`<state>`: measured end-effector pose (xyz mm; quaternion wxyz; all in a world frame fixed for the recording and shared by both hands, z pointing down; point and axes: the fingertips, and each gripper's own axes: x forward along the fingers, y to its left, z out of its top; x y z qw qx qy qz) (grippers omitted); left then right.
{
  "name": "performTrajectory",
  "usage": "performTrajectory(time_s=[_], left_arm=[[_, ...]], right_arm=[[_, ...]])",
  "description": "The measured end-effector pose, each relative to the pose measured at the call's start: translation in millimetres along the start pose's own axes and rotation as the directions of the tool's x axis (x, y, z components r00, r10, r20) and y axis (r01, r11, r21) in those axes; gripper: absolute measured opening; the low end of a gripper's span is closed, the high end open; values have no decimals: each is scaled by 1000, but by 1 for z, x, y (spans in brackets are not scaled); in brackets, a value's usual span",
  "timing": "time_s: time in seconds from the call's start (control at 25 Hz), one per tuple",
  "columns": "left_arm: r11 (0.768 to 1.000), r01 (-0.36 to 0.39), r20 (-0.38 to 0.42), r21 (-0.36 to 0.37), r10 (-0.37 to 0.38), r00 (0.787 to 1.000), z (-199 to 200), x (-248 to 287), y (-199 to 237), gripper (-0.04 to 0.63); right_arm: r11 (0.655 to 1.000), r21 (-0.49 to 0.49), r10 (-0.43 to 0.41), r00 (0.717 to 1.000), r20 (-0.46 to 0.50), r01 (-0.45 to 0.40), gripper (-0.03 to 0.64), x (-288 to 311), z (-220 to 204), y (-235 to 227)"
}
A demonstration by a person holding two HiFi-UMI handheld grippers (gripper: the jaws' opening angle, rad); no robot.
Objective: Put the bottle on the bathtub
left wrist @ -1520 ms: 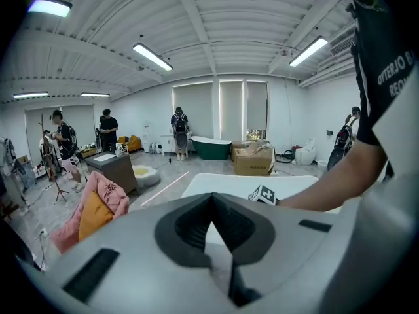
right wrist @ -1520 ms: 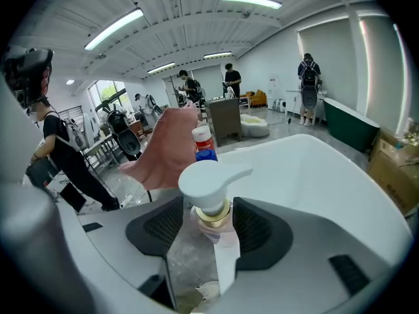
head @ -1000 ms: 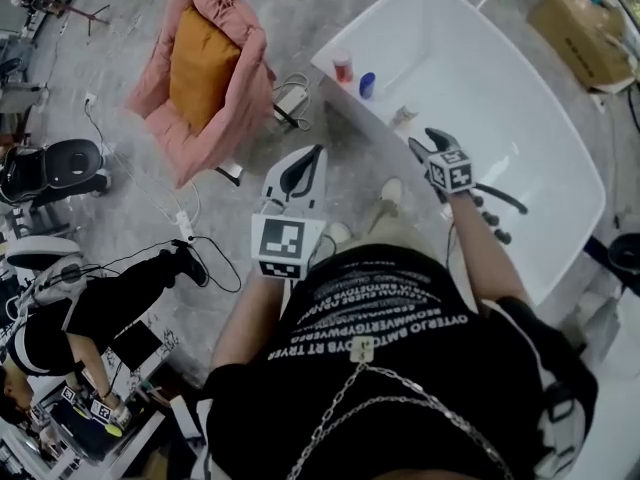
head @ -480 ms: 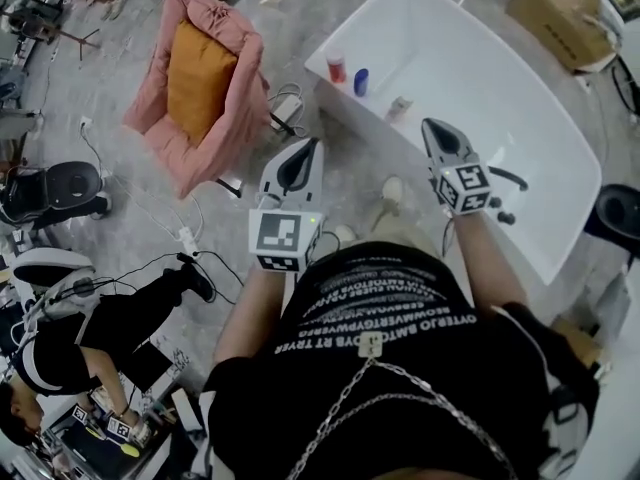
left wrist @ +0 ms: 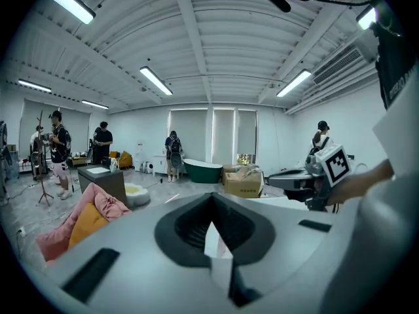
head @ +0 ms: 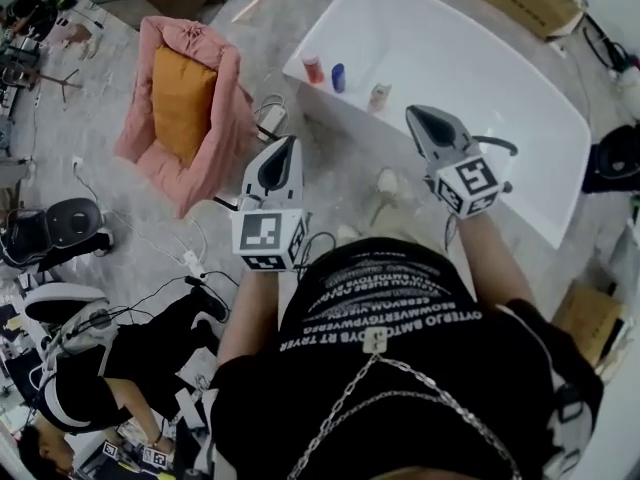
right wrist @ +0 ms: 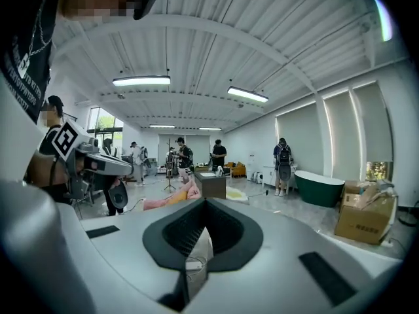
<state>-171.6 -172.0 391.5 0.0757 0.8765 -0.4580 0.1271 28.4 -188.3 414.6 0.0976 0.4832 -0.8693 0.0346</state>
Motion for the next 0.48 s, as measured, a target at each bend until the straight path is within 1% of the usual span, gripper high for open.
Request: performTrajectory(time_s=[0.16, 0.32, 0.48], left_arm=[[999, 38, 29, 14, -38, 999, 6, -2, -9, -3], [998, 62, 37, 7, -62, 997, 0, -1, -15, -3], [998, 69, 33, -5, -69, 997, -10, -4, -14, -3]], right_arm=[[1000, -31, 4, 1000, 20, -4, 2, -12, 27, 13], [1000, -28, 3, 1000, 27, -3, 2, -23, 35, 22], [998, -57, 24, 999, 46, -21, 2, -30, 45, 40]])
